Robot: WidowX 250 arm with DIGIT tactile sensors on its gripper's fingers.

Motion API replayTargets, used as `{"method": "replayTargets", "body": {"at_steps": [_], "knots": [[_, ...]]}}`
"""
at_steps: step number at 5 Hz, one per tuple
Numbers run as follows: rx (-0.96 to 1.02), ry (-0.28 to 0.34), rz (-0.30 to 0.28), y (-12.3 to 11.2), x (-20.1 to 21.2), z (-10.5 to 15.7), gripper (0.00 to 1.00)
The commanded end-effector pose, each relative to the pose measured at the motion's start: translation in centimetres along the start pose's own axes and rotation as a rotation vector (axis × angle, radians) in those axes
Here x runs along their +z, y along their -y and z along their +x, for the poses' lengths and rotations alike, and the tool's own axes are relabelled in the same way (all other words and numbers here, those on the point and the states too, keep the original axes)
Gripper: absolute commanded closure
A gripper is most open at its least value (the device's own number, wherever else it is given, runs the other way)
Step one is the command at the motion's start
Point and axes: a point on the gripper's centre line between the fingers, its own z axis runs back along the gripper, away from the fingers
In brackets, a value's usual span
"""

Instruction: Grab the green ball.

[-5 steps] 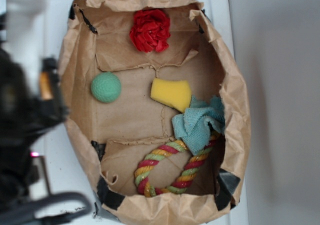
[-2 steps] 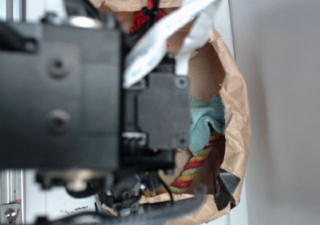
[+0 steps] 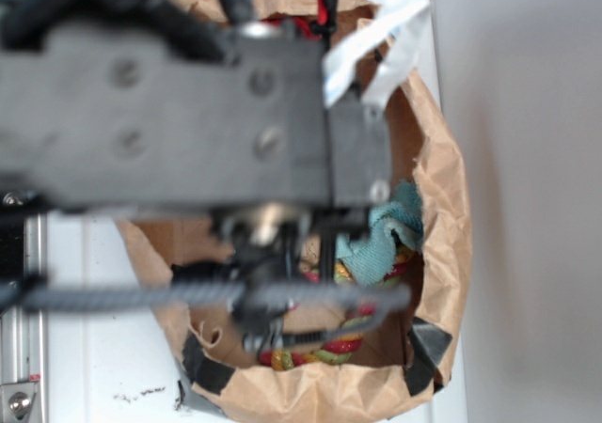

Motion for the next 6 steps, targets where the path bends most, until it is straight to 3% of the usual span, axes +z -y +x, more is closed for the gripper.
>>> {"method": "replayTargets", "body": {"at_steps": [1, 2, 4, 6], "knots": [[0.011, 0.047, 0.047, -2.6, 0.0, 0.4, 0.0], [0.006, 0.042, 0.044, -4.1, -0.9, 0.1, 0.0], [0.021, 0.03, 0.057, -4.5, -2.8, -0.5, 0.0], [0.003, 0.022, 0.012, -3.6, -5.4, -1.0, 0.0]]}}
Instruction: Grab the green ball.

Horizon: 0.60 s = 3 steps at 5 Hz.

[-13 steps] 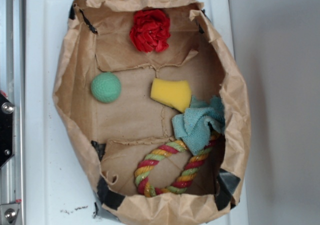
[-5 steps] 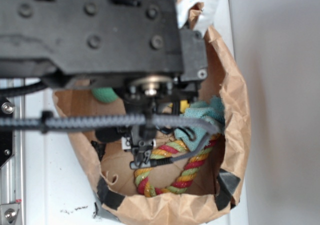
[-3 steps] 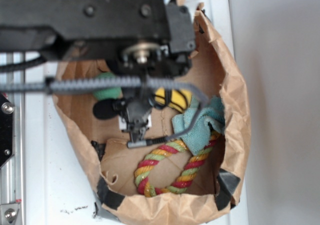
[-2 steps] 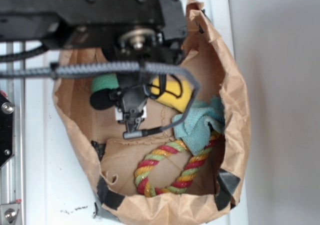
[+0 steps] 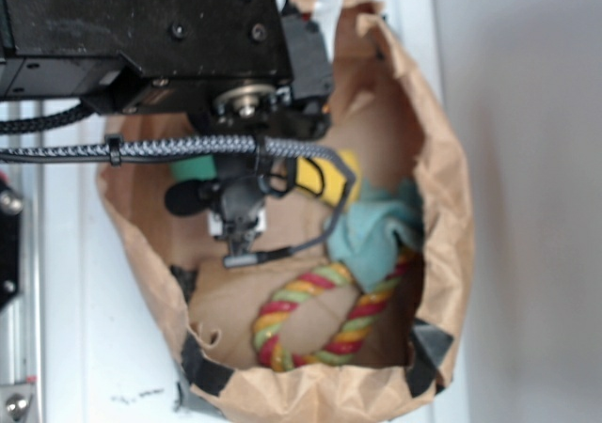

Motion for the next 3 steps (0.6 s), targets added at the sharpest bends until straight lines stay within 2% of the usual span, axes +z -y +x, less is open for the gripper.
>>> {"method": "replayTargets", "body": {"at_steps": [1, 3], "knots": [[0.016, 0.023, 0.004, -0.02, -1.31, 0.74, 0.0], [-0.023, 0.012, 0.013, 0.08, -0.6, 0.56, 0.0]]}}
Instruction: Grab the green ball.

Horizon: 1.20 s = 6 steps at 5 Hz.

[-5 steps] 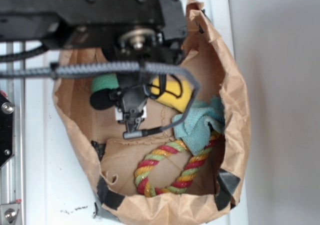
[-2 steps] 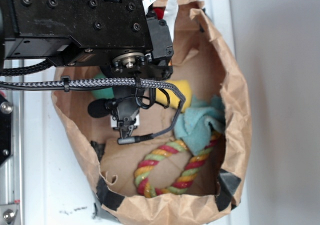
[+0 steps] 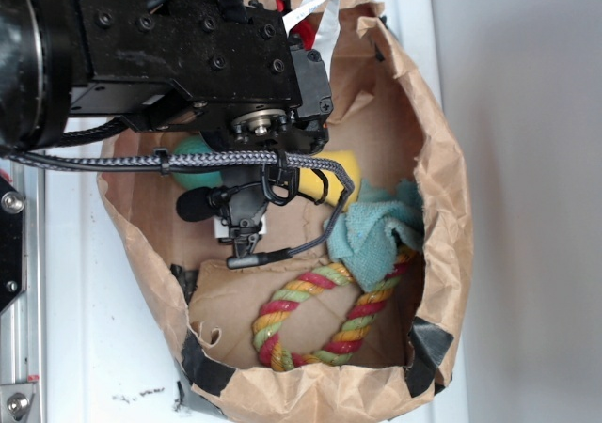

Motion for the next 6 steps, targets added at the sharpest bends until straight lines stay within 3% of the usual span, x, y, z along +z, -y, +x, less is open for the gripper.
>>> {"method": "replayTargets", "body": {"at_steps": [1, 3, 4, 6], "knots": [[-0.001, 0.058, 0.01, -0.2, 1.5, 0.8, 0.0], [0.034, 0.055, 0.029, -1.4, 0.2, 1.5, 0.0], [0.044, 0.067, 0.081, -3.2, -1.0, 1.9, 0.0], [0.019, 0.0, 0.149, -4.3, -3.0, 0.2, 0.0]]}}
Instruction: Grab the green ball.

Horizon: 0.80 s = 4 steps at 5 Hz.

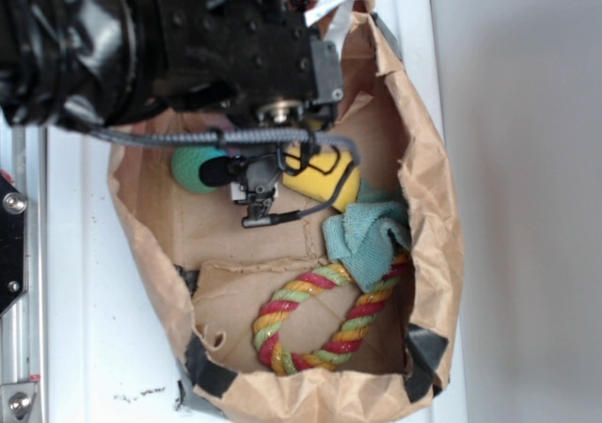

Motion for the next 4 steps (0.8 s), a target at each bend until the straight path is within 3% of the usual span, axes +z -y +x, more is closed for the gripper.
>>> {"method": "replayTargets", "body": {"at_steps": [1, 4], "knots": [[-0.027, -0.06, 0.024, -1.3, -0.6, -2.0, 0.0], [-0.049, -0.098, -0.046, -0.5, 1.4, -3.4, 0.0]]}}
